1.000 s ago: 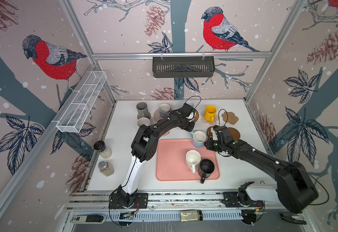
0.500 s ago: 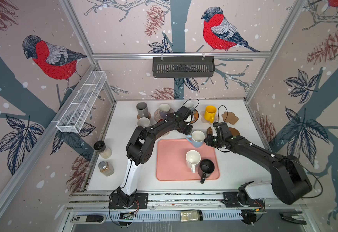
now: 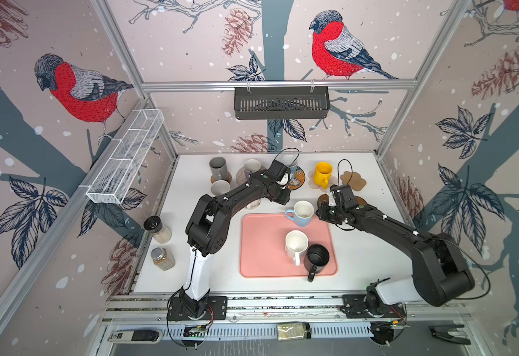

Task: Place cups on coasters
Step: Rotate the cup on the tray, then pick up the cup from the tray.

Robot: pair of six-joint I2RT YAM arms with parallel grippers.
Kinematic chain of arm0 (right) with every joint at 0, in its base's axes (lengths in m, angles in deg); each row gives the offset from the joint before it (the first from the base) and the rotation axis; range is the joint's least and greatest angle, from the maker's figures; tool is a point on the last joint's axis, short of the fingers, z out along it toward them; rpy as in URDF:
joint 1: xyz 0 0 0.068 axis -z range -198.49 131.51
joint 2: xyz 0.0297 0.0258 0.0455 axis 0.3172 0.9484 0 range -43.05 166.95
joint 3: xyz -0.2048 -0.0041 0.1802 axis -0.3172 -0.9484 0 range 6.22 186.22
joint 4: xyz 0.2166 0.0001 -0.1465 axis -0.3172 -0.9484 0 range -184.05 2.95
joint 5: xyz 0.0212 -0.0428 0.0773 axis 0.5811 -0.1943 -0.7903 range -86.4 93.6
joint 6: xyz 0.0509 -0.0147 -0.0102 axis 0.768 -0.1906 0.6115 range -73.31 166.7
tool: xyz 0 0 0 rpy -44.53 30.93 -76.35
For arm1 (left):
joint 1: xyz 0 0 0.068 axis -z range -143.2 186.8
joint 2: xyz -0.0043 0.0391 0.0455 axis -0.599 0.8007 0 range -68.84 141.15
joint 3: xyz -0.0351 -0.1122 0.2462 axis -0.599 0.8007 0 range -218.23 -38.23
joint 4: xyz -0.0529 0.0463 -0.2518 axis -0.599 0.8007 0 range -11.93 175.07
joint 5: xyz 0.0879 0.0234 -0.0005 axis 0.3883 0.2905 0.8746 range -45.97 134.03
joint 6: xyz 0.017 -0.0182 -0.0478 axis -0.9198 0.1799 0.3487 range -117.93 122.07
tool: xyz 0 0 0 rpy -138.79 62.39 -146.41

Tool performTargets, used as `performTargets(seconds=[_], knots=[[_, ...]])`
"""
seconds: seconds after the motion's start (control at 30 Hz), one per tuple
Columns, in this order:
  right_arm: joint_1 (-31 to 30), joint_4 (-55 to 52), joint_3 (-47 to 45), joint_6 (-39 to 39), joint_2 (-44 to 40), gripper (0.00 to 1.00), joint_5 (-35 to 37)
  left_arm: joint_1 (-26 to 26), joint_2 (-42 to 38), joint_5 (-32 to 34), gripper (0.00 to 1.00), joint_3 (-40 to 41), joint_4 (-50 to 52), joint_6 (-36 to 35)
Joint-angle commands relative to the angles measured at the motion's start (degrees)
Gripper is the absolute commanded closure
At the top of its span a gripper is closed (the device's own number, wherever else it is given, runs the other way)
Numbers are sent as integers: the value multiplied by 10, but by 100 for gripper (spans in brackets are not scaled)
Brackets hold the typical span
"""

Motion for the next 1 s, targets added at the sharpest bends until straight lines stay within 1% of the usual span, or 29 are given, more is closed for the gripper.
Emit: performTargets(seconds=[0.0, 0.1, 0.27, 0.37, 0.47, 0.53, 0.6, 0.67, 0.83, 0.97], knots=[[12, -10, 4, -18, -10, 79, -2, -17, -13, 21, 54, -18, 28, -41], [23, -17, 0, -26, -28, 79, -5, -30, -43, -6, 48, -7, 30, -106], [33, -27, -5, -40, -52, 79, -16, -32, -100, -36, 43, 36, 24, -194], [35, -24, -10, -43, -63, 79, -31, -32, -134, -68, 41, 73, 22, -284], [35, -25, -14, -50, -69, 79, -43, -31, -170, -90, 39, 119, -6, -366], [35, -31, -14, -56, -75, 79, -47, -29, -185, -101, 37, 139, -27, -407], [35, -35, -13, -61, -83, 79, -49, -29, -187, -115, 36, 147, -40, -443], [37, -41, -14, -65, -96, 79, -48, -29, -170, -130, 37, 135, -23, -480], [47, -45, -21, -61, -128, 79, -59, -24, -112, -132, 41, 84, 39, -518], [64, -43, -26, -58, -141, 79, -82, -17, -100, -135, 41, 85, 26, -546]])
